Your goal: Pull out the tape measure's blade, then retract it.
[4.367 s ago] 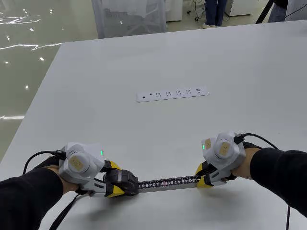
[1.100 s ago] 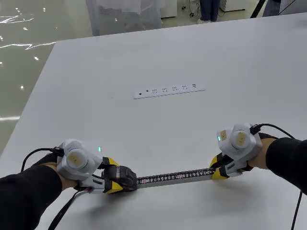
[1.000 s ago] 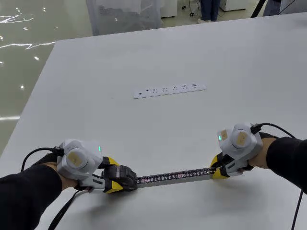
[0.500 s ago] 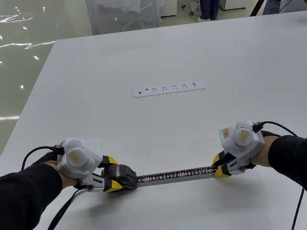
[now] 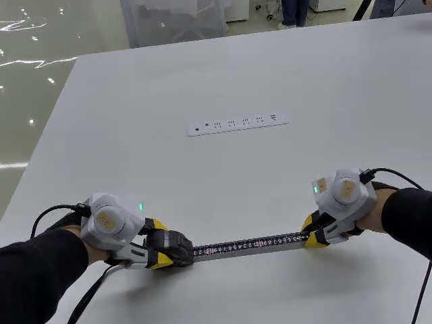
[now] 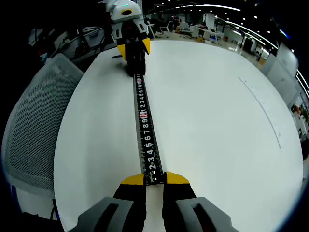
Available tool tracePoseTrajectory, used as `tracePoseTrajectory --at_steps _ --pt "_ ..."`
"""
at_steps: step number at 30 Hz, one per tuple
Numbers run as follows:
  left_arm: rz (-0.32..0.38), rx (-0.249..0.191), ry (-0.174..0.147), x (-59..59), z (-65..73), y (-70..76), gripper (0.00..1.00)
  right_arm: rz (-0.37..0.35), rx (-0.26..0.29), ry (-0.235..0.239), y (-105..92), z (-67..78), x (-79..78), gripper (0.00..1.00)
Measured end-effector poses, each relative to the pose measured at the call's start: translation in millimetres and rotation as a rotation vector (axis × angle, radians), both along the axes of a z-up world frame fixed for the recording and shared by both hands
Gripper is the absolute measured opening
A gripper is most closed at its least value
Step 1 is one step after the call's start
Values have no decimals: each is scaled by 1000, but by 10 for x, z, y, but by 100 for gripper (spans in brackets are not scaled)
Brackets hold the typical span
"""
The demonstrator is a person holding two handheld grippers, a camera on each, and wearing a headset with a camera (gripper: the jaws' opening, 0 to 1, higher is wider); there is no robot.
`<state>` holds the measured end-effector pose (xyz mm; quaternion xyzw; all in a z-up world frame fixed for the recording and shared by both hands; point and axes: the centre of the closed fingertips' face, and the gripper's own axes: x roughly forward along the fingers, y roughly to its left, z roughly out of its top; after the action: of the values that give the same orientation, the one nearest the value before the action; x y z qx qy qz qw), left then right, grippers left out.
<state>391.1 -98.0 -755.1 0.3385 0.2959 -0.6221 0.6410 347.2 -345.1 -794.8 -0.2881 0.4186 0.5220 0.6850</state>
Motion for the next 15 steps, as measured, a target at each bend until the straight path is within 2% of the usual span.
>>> tracePoseTrajectory --at_steps 15 --pt "2 -2 1 4 0 -5 28 -10 -6 2 -69 0 -6 8"
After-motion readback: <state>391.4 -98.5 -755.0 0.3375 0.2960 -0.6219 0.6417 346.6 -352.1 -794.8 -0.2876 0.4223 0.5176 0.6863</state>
